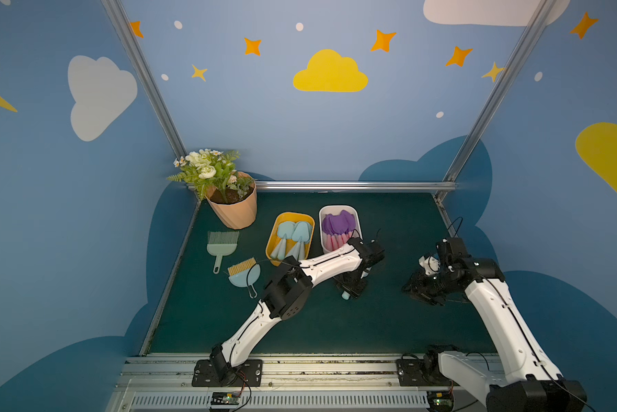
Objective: Sort the small shovels by color and place them into the storage box
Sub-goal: Pick up the shovel from the center of the board.
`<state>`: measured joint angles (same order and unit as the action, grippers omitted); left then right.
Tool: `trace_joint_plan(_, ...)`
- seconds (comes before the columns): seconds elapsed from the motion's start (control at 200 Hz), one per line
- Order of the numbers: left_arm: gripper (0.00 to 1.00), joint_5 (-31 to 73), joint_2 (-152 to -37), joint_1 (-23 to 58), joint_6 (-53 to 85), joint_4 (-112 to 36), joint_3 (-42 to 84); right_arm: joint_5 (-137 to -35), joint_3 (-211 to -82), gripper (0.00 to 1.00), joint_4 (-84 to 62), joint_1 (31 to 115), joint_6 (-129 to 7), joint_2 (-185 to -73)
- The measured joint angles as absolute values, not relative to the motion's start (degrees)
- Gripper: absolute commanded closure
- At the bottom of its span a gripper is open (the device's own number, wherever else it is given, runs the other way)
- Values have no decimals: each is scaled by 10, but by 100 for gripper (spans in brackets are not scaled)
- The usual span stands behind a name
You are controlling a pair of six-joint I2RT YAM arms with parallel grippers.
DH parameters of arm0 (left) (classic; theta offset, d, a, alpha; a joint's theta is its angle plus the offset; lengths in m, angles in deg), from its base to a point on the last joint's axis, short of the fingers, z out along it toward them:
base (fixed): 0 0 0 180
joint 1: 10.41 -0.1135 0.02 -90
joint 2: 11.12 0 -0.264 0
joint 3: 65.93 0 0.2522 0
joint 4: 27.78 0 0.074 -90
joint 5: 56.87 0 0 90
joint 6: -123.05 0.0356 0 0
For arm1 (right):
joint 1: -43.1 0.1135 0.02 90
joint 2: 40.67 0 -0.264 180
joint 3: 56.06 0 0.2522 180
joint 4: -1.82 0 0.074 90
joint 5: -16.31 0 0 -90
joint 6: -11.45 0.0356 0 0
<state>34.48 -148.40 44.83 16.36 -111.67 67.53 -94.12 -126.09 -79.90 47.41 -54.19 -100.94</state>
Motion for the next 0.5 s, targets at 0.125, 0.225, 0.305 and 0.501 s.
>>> trace_joint_plan(0.125,54,340,-1489,449,164,-1116,685,-941,-1261,60,-799,474,-544,-1012)
trace_joint_plan(0.225,59,336,-1489,449,164,-1116,686,-941,-1261,60,-799,473,-545,-1012)
trace_joint_plan(0.305,59,333,-1490,449,164,-1116,687,-941,-1261,60,-799,472,-545,-1013)
trace_joint_plan(0.501,60,330,-1496,449,165,-1117,693,-942,-1261,60,-799,471,-546,-1016)
